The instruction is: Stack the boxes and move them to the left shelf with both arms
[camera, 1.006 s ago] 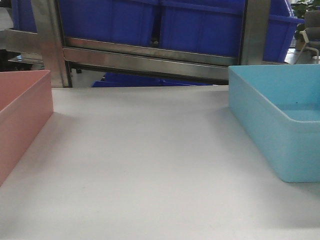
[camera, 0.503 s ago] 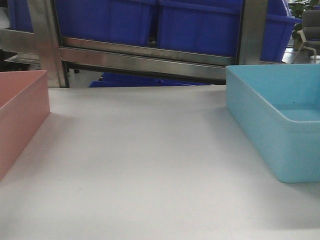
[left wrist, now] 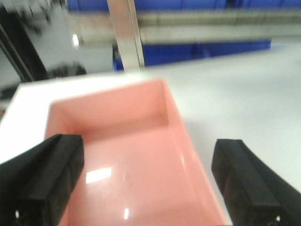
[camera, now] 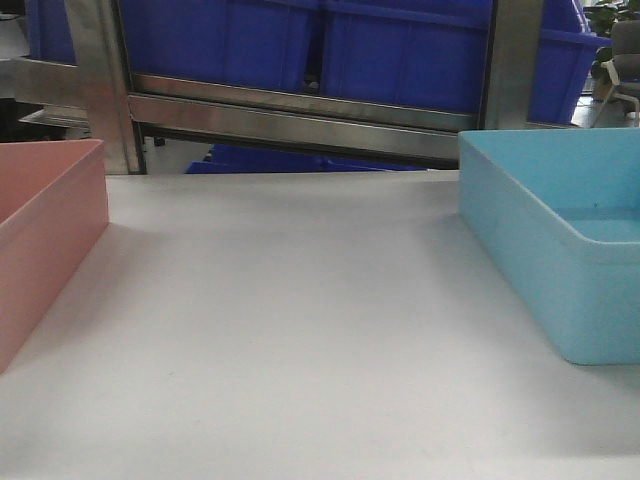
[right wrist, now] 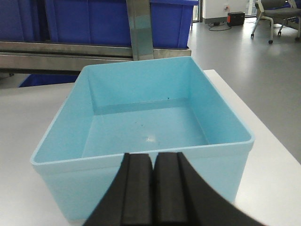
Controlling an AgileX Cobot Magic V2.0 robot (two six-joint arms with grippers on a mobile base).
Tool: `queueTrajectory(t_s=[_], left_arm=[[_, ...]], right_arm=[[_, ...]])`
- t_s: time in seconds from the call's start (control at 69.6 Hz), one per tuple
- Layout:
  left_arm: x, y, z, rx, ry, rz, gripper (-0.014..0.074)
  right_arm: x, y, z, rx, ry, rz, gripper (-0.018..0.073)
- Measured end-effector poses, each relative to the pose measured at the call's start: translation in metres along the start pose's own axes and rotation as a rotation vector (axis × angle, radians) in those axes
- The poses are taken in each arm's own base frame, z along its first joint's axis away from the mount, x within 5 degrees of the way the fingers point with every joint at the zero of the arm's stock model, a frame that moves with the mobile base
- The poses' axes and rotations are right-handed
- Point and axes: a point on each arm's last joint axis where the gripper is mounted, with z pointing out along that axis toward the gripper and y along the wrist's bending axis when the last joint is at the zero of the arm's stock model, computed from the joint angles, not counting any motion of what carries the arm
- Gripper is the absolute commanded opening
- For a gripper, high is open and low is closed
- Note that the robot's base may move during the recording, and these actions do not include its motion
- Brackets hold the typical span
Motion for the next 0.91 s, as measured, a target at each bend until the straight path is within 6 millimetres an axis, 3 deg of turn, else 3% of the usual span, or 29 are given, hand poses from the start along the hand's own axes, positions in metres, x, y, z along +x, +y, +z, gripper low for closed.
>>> queueTrajectory(t_s=[0.158, 0.316, 0.56, 0.905], left_arm=[[-0.024, 0.035, 0.031, -0.082, 0.256, -0.065, 0.0493], [-0.028, 0.081, 0.058, -0.143, 0.396, -0.128, 0.0493], [0.007, 0.136, 0.128, -0.069, 0.576, -0.247, 0.0491], [0.053, 0.162, 0.202, -0.029, 0.697, -0.274, 0.0491]], right_arm=[[0.0, 0.0, 0.0, 0.0, 0.0, 0.0, 0.0057], [0.0, 0.0, 0.0, 0.0, 0.0, 0.0, 0.0057], [0.0, 0.0, 0.0, 0.0, 0.0, 0.0, 0.0057], [0.0, 0.0, 0.0, 0.0, 0.0, 0.0, 0.0057]])
